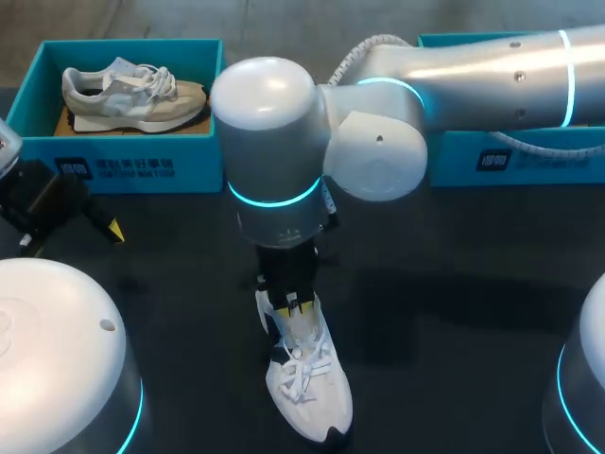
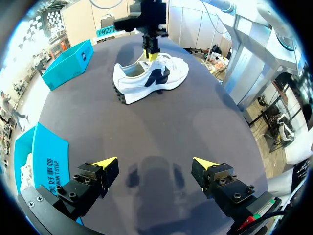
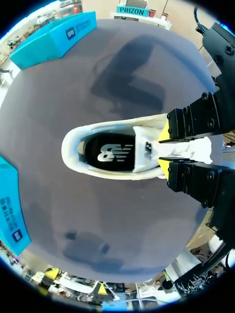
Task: Take the shoe out of the shoebox, open the shoe tongue, remove and reinsert the insole, then place the shoe into the shoebox
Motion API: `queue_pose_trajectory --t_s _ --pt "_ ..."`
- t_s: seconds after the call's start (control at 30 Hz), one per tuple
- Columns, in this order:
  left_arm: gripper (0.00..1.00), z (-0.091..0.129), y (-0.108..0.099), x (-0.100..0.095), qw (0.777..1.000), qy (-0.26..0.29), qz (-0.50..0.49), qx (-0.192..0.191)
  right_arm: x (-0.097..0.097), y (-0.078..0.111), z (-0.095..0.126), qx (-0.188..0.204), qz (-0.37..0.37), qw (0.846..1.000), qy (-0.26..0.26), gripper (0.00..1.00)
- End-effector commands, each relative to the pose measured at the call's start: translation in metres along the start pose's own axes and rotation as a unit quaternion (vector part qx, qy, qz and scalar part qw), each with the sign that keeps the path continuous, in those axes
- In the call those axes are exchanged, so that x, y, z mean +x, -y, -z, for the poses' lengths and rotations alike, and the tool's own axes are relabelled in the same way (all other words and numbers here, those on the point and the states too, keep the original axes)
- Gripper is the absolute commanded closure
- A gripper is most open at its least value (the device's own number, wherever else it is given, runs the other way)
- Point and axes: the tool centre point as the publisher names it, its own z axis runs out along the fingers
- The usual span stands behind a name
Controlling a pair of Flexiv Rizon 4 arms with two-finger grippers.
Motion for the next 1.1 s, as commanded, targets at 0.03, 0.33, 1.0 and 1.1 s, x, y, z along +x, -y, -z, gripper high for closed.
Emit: queue_pose_trajectory --t_s 0.03,0.33,1.0,1.1 --pt "0.00 0.000 0.000 0.001 1.000 0.000 0.000 -0.001 0.003 0.005 0.014 -0.010 0.002 1.000 0.016 0.79" --pt "0.00 0.000 0.000 0.001 1.000 0.000 0.000 -0.001 0.002 -0.009 -0.002 -0.015 0.033 0.999 0.006 0.76" --pt "0.00 0.000 0.000 0.001 1.000 0.000 0.000 -0.001 -0.006 -0.007 0.031 -0.050 0.100 0.993 0.023 0.67" --pt "0.00 0.000 0.000 0.001 1.000 0.000 0.000 -0.001 -0.010 -0.008 0.042 -0.073 0.131 0.989 0.018 0.65"
